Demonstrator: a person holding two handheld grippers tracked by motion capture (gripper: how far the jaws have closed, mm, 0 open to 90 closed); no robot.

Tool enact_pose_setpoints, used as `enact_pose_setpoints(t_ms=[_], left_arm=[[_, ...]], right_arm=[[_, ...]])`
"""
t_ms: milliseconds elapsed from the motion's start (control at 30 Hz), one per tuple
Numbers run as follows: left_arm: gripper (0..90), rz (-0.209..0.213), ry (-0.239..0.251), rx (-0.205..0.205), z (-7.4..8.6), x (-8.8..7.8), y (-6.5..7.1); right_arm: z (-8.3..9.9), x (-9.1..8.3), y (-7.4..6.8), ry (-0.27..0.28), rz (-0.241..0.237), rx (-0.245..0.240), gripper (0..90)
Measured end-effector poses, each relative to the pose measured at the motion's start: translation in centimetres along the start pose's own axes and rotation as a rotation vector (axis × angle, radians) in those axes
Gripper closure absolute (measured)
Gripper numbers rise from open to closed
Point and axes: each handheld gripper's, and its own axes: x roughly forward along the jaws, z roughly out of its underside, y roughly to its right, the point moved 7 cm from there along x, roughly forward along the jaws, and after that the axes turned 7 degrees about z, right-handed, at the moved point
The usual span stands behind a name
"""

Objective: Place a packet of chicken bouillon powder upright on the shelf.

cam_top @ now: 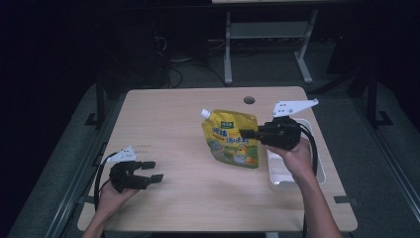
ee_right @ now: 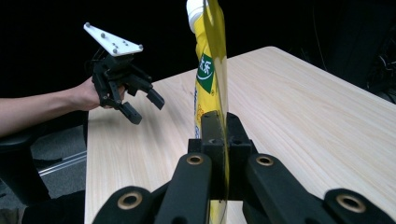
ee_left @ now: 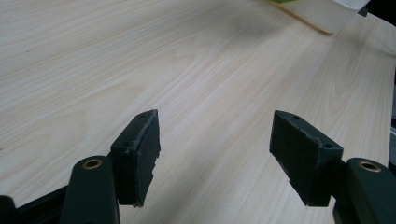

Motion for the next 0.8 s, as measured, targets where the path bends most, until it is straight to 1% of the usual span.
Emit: enact_pose_setpoints(t_ms=[100, 133, 367, 400, 433, 467, 500, 600, 800], left_arm=[[33.0, 0.000, 0.001, 0.000, 0.0, 0.0, 0.0], [33.0, -0.001, 0.000, 0.001, 0.0, 0.0, 0.0], [32.1, -0.004, 0.003, 0.004, 0.0, 0.0, 0.0], [32.1, -0.004, 0.003, 0.004, 0.0, 0.0, 0.0], [32.1, -0.005, 0.003, 0.005, 0.0, 0.0, 0.0], [32.1, -0.005, 0.002, 0.005, 0.0, 0.0, 0.0], [31.8, -0.006, 0.002, 0.003, 0.0, 0.0, 0.0], [31.8, -0.009, -0.006, 0.006, 0.1, 0.1, -0.1], [31.1, -0.013, -0.014, 0.006, 0.1, 0.3, -0.2]], right_arm=[[0.0, -0.2, 0.3, -0.001, 0.007, 0.000, 89.6], [0.1, -0.5, 0.7, -0.003, 0.014, 0.004, 89.6], [0.1, -1.5, 1.9, -0.001, 0.036, 0.011, 89.6], [0.1, -1.5, 1.9, -0.001, 0.036, 0.011, 89.6], [0.2, -1.9, 2.4, 0.001, 0.042, 0.017, 89.6], [0.2, -1.9, 2.4, 0.001, 0.042, 0.017, 89.6], [0.3, -2.2, 2.7, 0.003, 0.049, 0.020, 89.6], [0.3, -2.5, 3.0, 0.006, 0.051, 0.024, 89.6], [0.4, -3.5, 4.1, 0.008, 0.075, 0.027, 89.6]])
